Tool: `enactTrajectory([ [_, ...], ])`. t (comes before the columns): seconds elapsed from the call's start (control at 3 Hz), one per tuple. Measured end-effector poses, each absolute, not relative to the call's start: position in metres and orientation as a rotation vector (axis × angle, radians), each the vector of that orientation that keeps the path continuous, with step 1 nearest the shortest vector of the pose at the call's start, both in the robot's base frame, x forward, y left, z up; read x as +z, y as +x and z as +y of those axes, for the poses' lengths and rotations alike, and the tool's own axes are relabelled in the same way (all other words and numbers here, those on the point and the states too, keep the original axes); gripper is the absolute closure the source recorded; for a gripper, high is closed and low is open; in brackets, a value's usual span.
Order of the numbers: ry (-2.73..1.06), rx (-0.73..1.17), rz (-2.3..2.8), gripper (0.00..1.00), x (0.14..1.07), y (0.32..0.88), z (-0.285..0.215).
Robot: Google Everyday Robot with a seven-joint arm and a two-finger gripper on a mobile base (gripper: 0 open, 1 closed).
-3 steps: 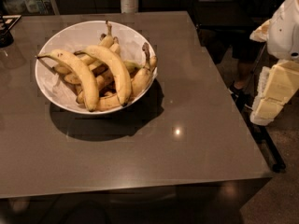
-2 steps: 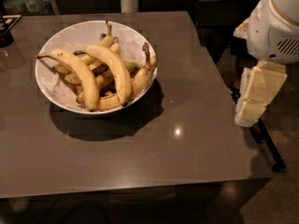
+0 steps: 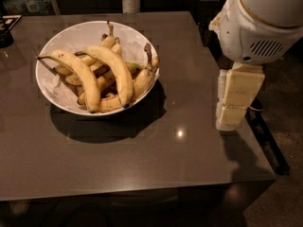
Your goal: Pick banana from white bowl
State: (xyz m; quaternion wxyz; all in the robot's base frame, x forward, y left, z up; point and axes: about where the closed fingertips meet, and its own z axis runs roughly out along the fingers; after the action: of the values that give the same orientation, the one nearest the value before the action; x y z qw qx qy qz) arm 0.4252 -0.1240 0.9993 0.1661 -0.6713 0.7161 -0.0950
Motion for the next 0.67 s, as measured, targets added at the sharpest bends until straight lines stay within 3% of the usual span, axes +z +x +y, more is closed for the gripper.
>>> enactTrajectory([
  [0.67, -1.855, -0.504, 2.074, 0.0, 1.002, 0.451, -0.071],
])
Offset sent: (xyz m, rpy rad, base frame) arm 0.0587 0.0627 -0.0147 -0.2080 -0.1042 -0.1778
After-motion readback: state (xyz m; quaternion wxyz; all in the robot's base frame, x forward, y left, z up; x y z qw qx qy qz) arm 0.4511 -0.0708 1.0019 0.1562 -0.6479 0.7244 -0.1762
